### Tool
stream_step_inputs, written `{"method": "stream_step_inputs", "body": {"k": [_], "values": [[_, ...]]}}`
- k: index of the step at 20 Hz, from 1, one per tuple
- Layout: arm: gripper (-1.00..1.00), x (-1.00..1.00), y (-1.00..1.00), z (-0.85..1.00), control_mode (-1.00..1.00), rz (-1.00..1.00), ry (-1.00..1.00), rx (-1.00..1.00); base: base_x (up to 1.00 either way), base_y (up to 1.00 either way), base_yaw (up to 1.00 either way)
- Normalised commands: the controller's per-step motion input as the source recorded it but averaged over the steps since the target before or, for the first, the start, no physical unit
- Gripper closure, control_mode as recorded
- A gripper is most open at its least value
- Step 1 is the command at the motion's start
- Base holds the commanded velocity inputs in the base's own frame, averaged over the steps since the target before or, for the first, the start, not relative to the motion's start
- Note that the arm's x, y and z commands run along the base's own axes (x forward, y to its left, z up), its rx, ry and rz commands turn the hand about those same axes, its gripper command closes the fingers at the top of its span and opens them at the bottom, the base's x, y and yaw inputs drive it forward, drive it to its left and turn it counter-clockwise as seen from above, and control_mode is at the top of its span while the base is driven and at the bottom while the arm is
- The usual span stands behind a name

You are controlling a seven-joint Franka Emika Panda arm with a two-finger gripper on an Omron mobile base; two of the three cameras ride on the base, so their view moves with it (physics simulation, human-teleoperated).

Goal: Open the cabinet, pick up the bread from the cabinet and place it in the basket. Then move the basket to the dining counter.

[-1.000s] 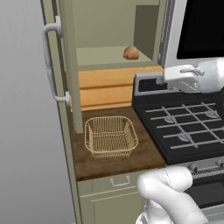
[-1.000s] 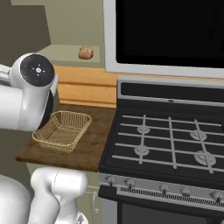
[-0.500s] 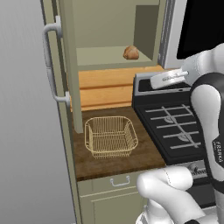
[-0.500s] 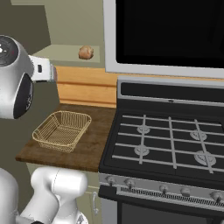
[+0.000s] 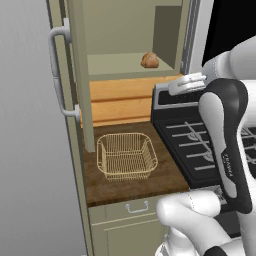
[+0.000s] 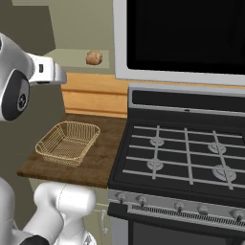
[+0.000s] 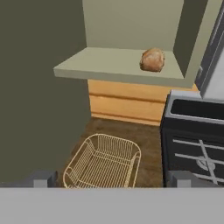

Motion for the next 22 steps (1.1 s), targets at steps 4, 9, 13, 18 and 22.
{"method": "stream_step_inputs", "body": {"k": [4,9,13,18,22], "values": [[-1.0,0.34,0.0,0.02,-1.0,-0.17,-0.01,0.0,0.0,0.0,0.0],[-1.0,0.39,-0.3,0.08,-1.0,-0.01,0.0,0.05,0.0,0.0,0.0],[-1.0,0.45,0.0,0.05,-1.0,0.0,0.0,0.03,0.0,0.0,0.0],[-1.0,0.47,0.01,0.02,-1.0,-0.02,0.0,0.0,0.0,0.0,0.0],[-1.0,0.33,0.08,0.0,-1.0,-0.18,0.0,-0.03,0.0,0.0,0.0]]}}
